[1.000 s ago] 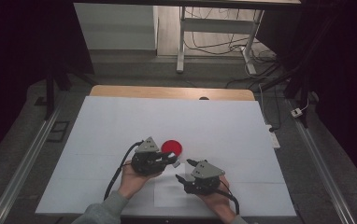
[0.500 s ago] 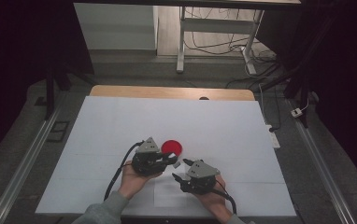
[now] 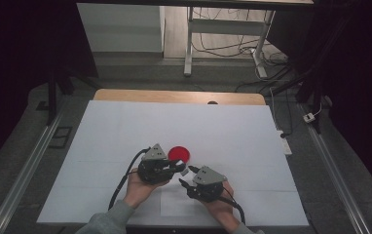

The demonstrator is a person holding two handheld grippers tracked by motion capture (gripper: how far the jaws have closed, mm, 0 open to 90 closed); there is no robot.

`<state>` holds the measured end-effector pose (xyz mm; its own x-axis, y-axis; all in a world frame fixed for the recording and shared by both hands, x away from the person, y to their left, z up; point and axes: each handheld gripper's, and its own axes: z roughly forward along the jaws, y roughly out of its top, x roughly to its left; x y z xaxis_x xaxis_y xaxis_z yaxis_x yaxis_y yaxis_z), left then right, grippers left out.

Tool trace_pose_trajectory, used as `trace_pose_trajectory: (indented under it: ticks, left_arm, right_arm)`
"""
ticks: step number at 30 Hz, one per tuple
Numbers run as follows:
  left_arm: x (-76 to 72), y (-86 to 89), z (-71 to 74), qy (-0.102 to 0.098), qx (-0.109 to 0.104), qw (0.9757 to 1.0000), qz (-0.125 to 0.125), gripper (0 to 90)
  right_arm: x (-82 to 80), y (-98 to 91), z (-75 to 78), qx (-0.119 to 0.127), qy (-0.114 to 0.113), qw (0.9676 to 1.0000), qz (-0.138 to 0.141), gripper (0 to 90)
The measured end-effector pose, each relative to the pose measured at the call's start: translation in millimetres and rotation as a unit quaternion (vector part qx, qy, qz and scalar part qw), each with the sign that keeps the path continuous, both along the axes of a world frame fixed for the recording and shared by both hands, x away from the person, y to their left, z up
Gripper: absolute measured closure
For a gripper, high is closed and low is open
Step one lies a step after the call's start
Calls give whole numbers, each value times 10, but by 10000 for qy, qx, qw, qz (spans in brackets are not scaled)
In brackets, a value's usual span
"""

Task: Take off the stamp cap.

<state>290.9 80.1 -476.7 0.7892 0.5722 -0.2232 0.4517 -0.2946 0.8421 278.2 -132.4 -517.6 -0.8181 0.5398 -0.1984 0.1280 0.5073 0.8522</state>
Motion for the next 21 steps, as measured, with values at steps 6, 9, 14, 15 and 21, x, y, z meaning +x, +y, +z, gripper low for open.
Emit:
trace_pose_trajectory:
  ticks: [6,9,14,15,21]
  left_arm:
    - [-1,-1,-1,1,-1,10000,0,757]
    - [-2,-3,-2,-2,1,10000,0,757]
    - [-3,-3,-2,-7,1,10000,2,757]
    - [-2,-2,-2,-7,1,10000,2,757]
    - [-7,-6,0,-15,-7,10000,-2,757]
  right_arm:
    - [12,15,-4,-25,61,10000,-28,505]
    - [16,20,-4,-21,56,10000,-19,520]
    - [21,28,-5,-33,53,10000,-36,539]
    - [22,30,-7,-34,57,10000,-40,545]
    - [28,37,-8,-43,51,9999,-92,569]
